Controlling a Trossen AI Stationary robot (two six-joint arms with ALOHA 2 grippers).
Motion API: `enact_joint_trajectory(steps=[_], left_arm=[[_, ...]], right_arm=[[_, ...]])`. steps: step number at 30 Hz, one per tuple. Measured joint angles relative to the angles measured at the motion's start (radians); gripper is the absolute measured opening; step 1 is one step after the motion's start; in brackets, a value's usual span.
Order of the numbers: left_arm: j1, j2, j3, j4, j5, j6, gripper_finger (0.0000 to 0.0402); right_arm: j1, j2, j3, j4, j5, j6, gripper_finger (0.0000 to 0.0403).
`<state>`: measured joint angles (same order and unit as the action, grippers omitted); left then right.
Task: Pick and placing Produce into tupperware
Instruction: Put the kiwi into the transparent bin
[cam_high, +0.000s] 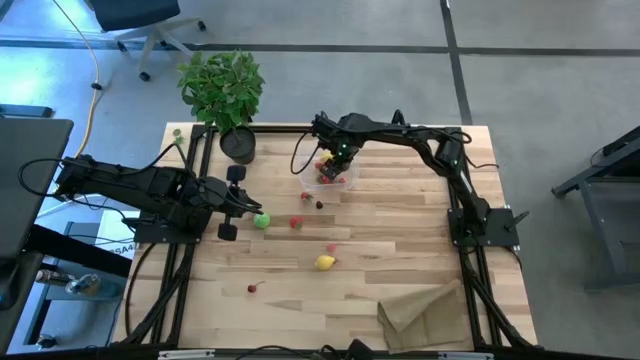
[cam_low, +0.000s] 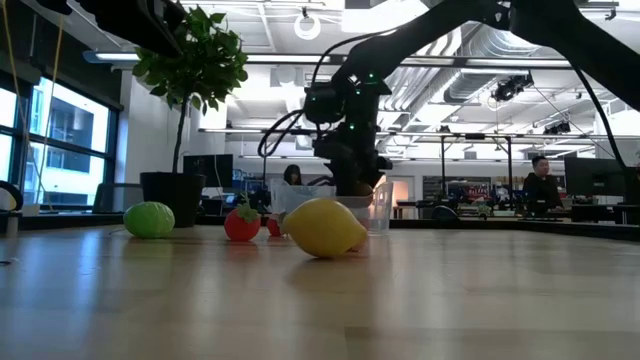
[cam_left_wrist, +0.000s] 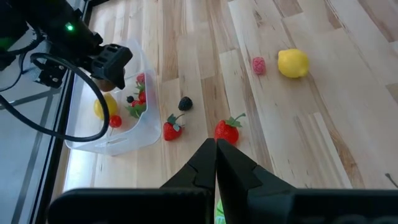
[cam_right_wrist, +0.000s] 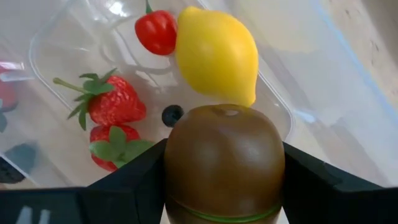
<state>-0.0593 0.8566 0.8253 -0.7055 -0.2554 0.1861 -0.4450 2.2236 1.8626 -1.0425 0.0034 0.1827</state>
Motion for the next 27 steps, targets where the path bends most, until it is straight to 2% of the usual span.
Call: enact_joint_trajectory(steps=[27], left_arm=[[0.0, 0.0, 0.0, 0.0, 0.0, 0.0, 0.0003]], right_arm=[[0.0, 0.018, -0.013, 0.028, -0.037, 0.007, 0.0233]])
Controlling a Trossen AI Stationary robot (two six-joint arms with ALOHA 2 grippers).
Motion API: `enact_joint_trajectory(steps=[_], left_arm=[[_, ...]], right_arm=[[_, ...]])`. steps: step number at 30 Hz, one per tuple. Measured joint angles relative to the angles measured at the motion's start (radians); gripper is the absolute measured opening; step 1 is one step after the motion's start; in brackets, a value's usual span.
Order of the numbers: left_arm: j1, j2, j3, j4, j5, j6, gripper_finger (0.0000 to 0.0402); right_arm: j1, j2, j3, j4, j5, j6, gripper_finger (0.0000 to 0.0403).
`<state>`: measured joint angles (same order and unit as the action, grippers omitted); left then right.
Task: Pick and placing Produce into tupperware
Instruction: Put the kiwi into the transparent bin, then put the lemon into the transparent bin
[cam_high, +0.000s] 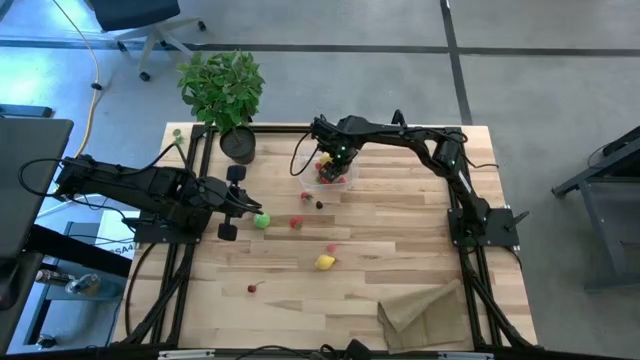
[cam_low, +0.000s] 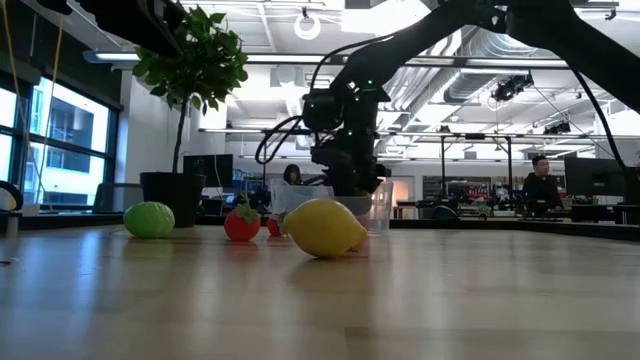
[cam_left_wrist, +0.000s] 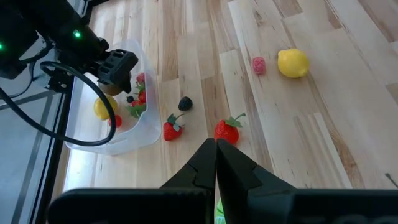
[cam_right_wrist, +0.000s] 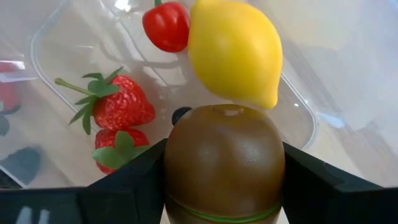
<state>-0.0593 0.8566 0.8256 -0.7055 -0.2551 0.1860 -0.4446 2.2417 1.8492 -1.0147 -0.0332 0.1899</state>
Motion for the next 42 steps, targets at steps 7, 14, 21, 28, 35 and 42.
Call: enact_joint_trajectory(steps=[7, 14, 21, 28, 35, 42], left_arm=[[0.0, 0.0, 0.0, 0.0, 0.0, 0.0, 0.0003], [0.0, 0.0, 0.0, 0.0, 0.0, 0.0, 0.0003], [0.0, 0.0, 0.0, 0.0, 0.0, 0.0, 0.0003], [0.0, 0.0, 0.0, 0.0, 0.0, 0.0, 0.0003], [0.0, 0.0, 0.0, 0.0, 0.0, 0.0, 0.0003], [0.0, 0.0, 0.0, 0.0, 0.0, 0.0, 0.0003]], right_arm=[[0.0, 0.0, 0.0, 0.012, -0.012, -0.012, 0.0247], [0.0, 0.0, 0.0, 0.019, -0.013, -0.008, 0.0263], [0.0, -0.001, 0.0, 0.022, -0.017, -0.007, 0.0283], [-0.018, -0.018, 0.001, 0.01, -0.067, 0.023, 0.0282], [-0.022, -0.078, 0.001, -0.004, -0.073, 0.025, 0.0282], [-0.015, -0.187, 0.002, -0.034, -0.091, -0.004, 0.0282]])
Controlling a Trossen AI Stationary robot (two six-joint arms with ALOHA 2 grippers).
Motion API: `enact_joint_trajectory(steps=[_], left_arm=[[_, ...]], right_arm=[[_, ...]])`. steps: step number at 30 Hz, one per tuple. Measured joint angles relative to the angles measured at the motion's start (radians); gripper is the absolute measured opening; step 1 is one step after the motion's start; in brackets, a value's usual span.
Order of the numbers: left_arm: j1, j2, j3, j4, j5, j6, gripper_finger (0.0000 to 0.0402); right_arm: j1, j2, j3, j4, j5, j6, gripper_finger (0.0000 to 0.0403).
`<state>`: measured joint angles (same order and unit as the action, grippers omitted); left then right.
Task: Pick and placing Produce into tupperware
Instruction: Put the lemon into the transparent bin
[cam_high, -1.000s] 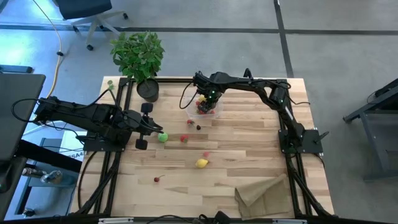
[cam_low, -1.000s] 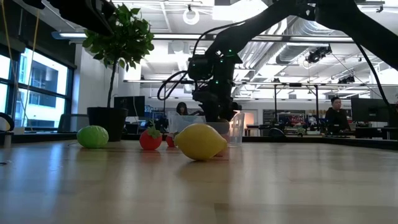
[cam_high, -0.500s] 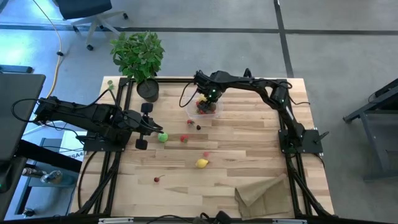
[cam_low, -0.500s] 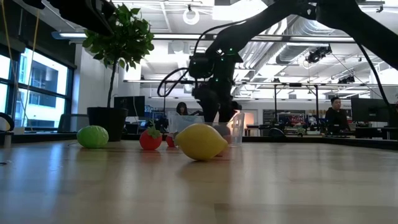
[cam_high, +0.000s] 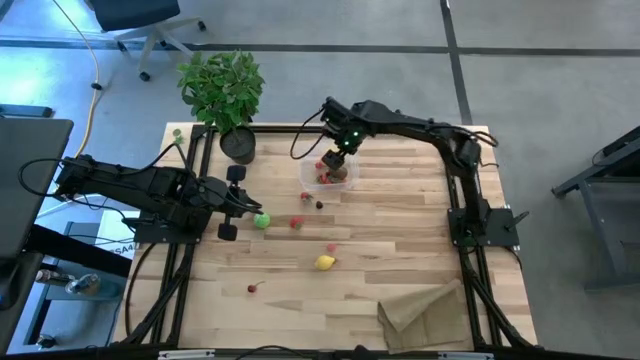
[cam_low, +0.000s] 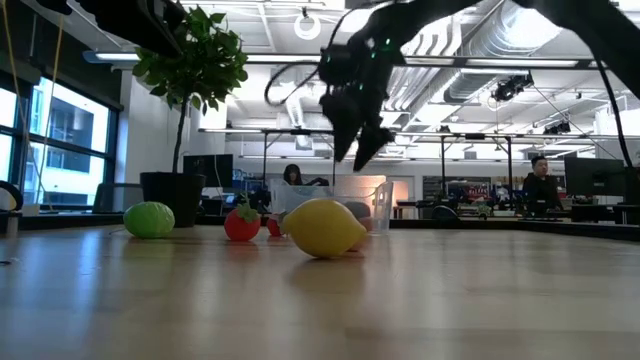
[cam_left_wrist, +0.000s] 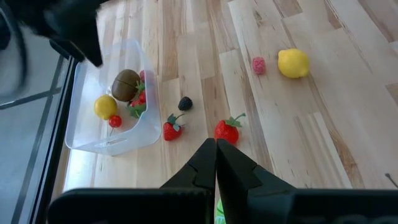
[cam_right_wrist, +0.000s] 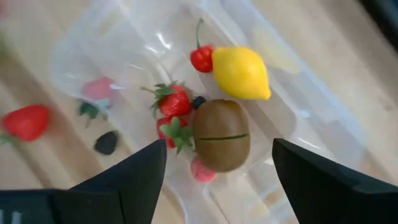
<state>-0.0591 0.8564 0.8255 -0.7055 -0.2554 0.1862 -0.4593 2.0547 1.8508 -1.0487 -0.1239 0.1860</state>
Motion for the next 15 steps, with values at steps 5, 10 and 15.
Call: enact_joint_trajectory(steps=[5, 10, 15], left_arm=[[0.0, 0.0, 0.0, 0.0, 0.0, 0.0, 0.0003], [0.0, 0.0, 0.0, 0.0, 0.0, 0.0, 0.0003], [0.0, 0.0, 0.0, 0.0, 0.0, 0.0, 0.0003]], right_arm=[[0.042, -0.106, 0.001, -0.027, -0.008, -0.061, 0.0282], [0.114, -0.214, 0.001, -0.035, -0.006, -0.098, 0.0282], [0.242, -0.286, 0.001, -0.033, 0.006, -0.142, 0.0282]])
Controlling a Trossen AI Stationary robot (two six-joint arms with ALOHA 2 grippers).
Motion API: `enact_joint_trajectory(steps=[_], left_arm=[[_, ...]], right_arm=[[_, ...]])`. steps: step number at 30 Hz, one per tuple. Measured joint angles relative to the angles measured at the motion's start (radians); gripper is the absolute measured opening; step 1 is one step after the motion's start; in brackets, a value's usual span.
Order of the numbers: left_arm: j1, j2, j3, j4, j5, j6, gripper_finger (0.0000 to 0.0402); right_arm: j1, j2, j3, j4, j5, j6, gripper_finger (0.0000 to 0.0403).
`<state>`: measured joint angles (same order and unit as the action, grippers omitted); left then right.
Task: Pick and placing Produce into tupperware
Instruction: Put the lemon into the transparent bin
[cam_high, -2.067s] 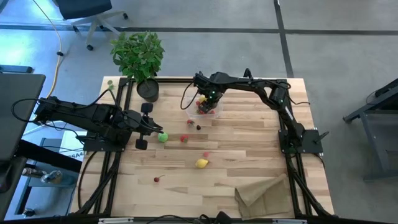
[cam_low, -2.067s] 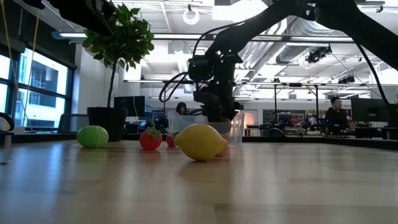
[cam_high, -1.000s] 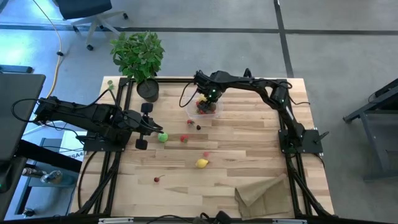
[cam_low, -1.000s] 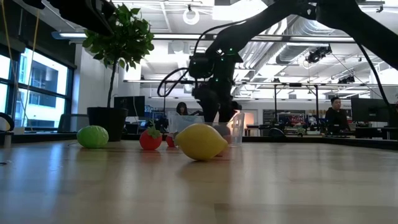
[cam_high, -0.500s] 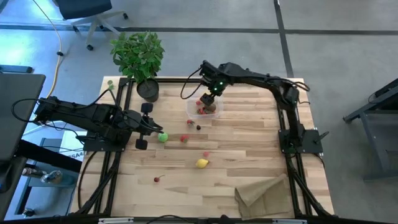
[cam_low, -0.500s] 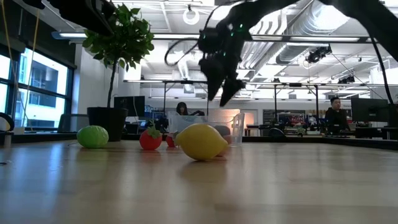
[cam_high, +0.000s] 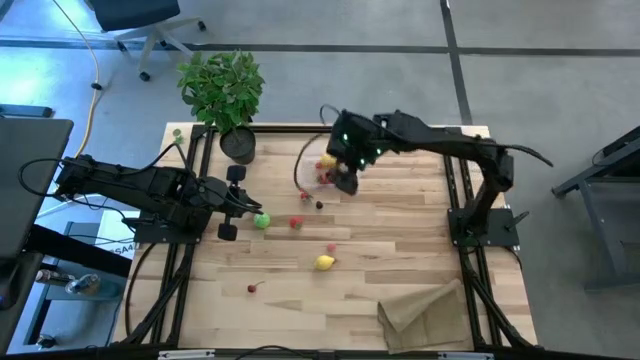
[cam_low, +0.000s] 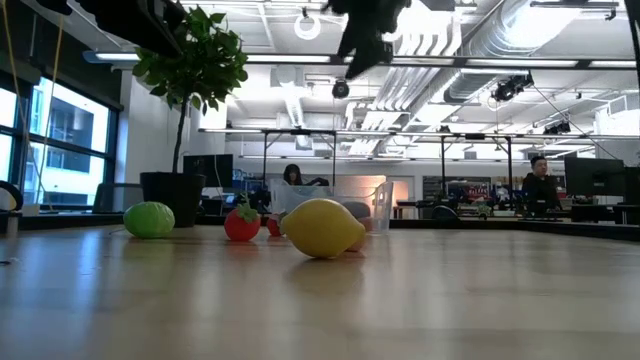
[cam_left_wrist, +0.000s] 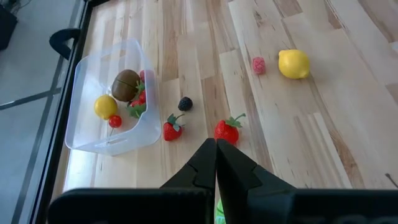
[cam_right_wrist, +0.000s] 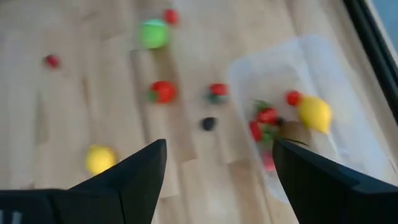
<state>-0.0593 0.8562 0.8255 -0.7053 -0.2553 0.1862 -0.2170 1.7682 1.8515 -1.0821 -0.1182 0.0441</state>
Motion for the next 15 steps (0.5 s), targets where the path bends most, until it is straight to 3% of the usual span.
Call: enact_joint_trajectory(steps=[8, 15], left_arm=[[0.0, 0.0, 0.0, 0.0, 0.0, 0.0, 0.0003], [0.0, 0.0, 0.0, 0.0, 0.0, 0.0, 0.0003]], right_arm=[[0.254, -0.019, -0.002, 0.01, 0.128, 0.027, 0.0268], [0.446, 0.052, -0.002, 0.183, 0.266, 0.069, 0.0249]])
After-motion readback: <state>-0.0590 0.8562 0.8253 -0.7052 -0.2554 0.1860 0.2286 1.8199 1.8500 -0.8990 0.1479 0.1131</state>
